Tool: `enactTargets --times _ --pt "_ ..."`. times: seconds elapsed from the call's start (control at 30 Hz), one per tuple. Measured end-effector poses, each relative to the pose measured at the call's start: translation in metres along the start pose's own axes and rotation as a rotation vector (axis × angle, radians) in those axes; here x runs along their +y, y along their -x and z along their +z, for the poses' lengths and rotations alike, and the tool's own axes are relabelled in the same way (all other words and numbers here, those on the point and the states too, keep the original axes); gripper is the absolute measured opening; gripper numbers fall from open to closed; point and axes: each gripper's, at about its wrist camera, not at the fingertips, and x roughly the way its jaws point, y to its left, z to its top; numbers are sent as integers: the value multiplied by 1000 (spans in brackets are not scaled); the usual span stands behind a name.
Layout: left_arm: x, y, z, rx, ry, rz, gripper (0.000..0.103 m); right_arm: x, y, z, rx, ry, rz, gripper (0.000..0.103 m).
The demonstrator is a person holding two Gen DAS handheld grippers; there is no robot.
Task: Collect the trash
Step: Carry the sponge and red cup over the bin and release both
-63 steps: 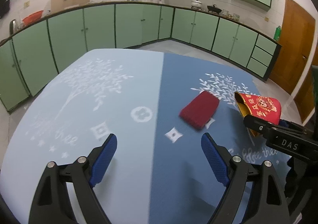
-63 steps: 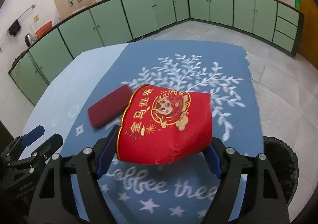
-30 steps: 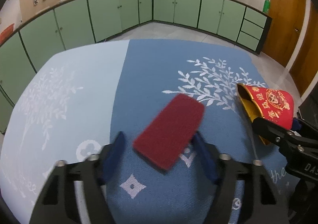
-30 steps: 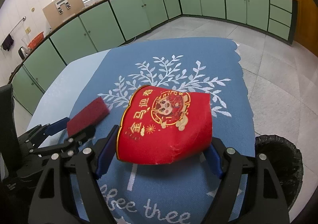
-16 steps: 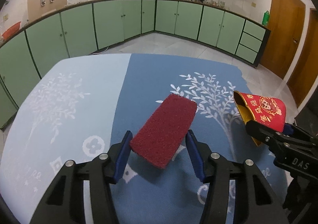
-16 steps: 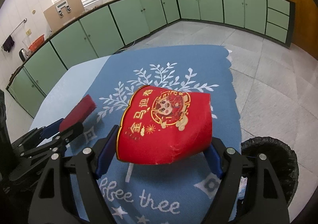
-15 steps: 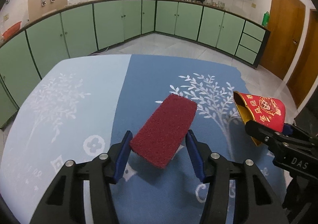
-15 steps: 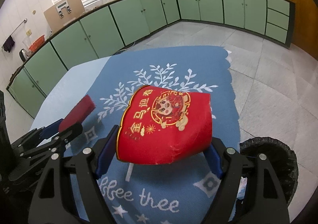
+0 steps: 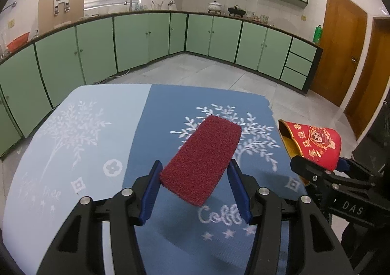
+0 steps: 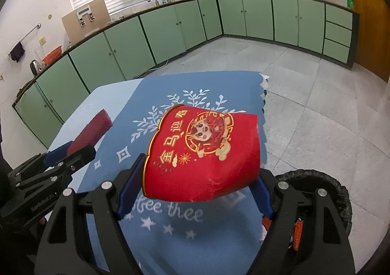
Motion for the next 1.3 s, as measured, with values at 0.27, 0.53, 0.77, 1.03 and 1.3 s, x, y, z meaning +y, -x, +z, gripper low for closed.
enactTargets --times 0.27,0.53,0.77,1.03,1.3 --pt "-28 22 -6 -16 -11 -31 54 -19 34 -15 -16 -16 -14 76" --pt "-70 27 -16 -14 -55 -91 54 -51 63 -28 -46 -46 -63 76" --pt "-110 26 -22 -11 -100 -145 54 -93 83 -42 -50 -85 -126 76" --pt "-161 12 -29 2 -161 -211 54 -129 97 -56 -55 -114 -190 76" --pt "-201 -11 -40 33 -206 -256 54 -168 102 -74 -48 -154 -240 76"
